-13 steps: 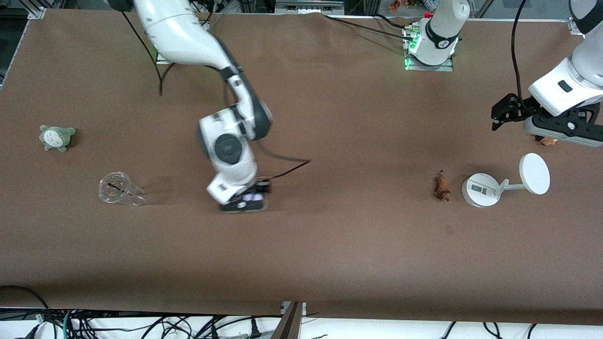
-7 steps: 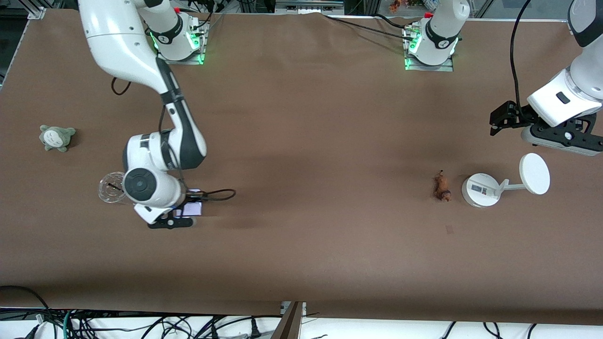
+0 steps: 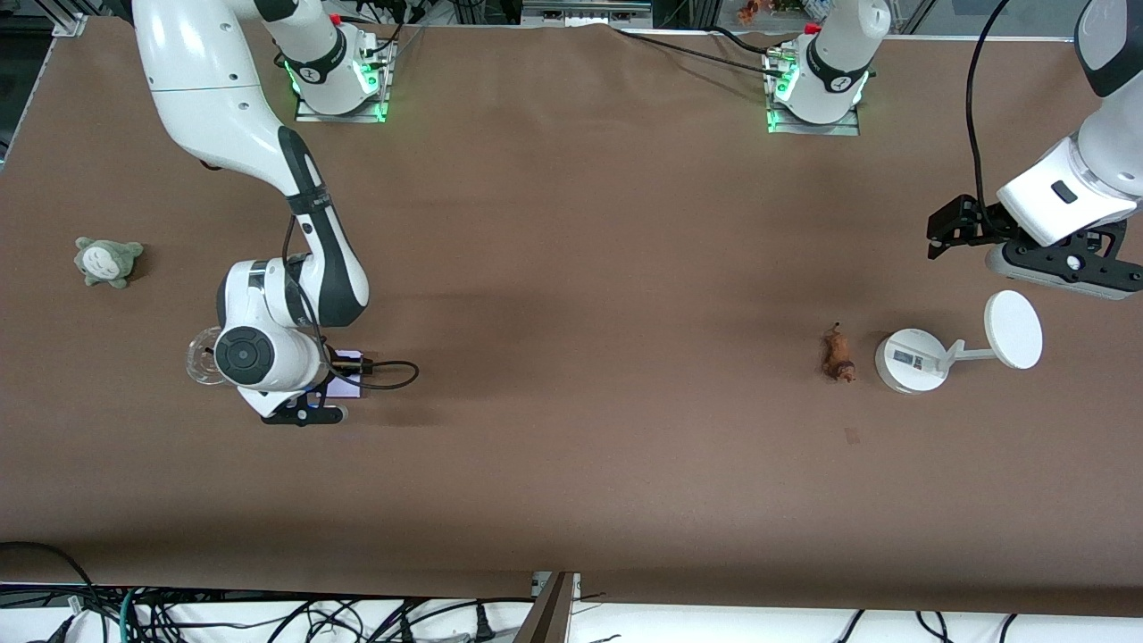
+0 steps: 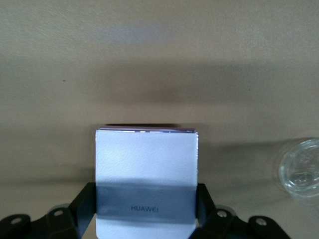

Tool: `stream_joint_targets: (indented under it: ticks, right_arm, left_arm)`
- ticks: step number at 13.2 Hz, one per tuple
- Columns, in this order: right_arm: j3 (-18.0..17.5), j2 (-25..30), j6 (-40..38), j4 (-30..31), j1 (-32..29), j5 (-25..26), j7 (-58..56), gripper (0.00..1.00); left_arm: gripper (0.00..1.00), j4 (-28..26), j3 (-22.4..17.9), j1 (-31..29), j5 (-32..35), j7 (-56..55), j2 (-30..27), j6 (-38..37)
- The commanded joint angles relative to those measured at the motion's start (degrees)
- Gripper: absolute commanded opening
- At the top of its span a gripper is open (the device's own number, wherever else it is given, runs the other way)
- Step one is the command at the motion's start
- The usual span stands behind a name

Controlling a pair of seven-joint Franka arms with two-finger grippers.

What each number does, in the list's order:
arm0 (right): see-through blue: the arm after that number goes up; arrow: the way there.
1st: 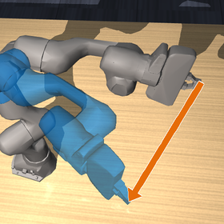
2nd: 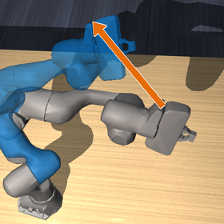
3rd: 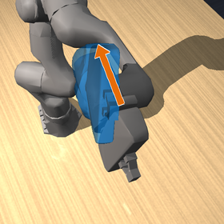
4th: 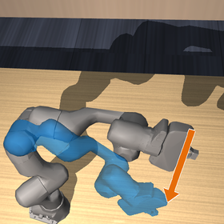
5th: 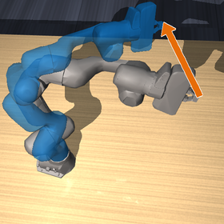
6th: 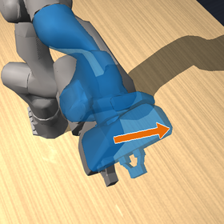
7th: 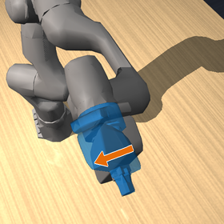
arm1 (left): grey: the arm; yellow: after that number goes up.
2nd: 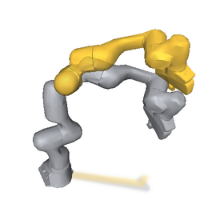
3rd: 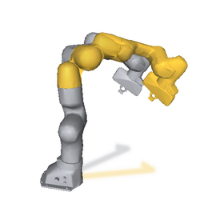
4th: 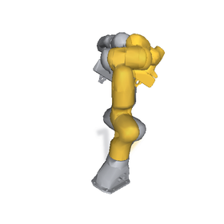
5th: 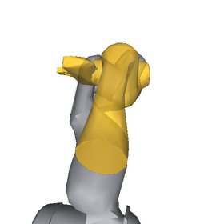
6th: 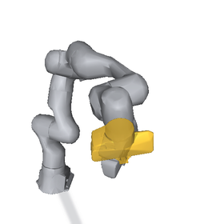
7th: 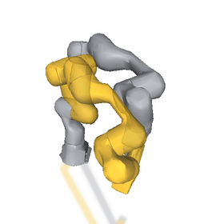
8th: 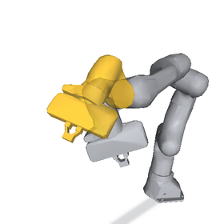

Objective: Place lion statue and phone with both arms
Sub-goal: 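Carry the phone with the right gripper and lower it beside the glass cup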

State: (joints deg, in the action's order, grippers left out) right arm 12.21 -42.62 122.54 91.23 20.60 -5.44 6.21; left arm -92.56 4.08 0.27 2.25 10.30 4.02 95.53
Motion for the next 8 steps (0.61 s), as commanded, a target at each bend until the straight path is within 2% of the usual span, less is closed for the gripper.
stream_joint_targets:
  ticks: [1, 6, 7, 8]
  right_arm:
    - [-0.70, 1.49, 1.56, 2.46, -1.61, -0.18, -3.03, 0.38]
    - [-0.70, 1.49, 3.58, 4.04, -2.49, -0.18, -4.97, 0.40]
    - [-0.70, 1.40, 3.50, 3.96, -2.58, -0.18, -5.24, 0.67]
    - [-0.61, 1.40, 3.06, 3.61, -2.67, -0.18, -5.24, 1.00]
  left_arm:
    - [1.00, 0.62, 0.49, -0.71, -0.93, 0.43, 0.11, -0.43]
    - [1.00, 0.71, 0.49, -1.06, -0.93, 0.43, -0.16, -0.87]
    - [1.00, 0.71, 0.49, -1.06, -0.93, 0.43, -0.16, -0.87]
    - [1.00, 0.71, 0.49, -1.06, -0.93, 0.51, -0.33, -0.87]
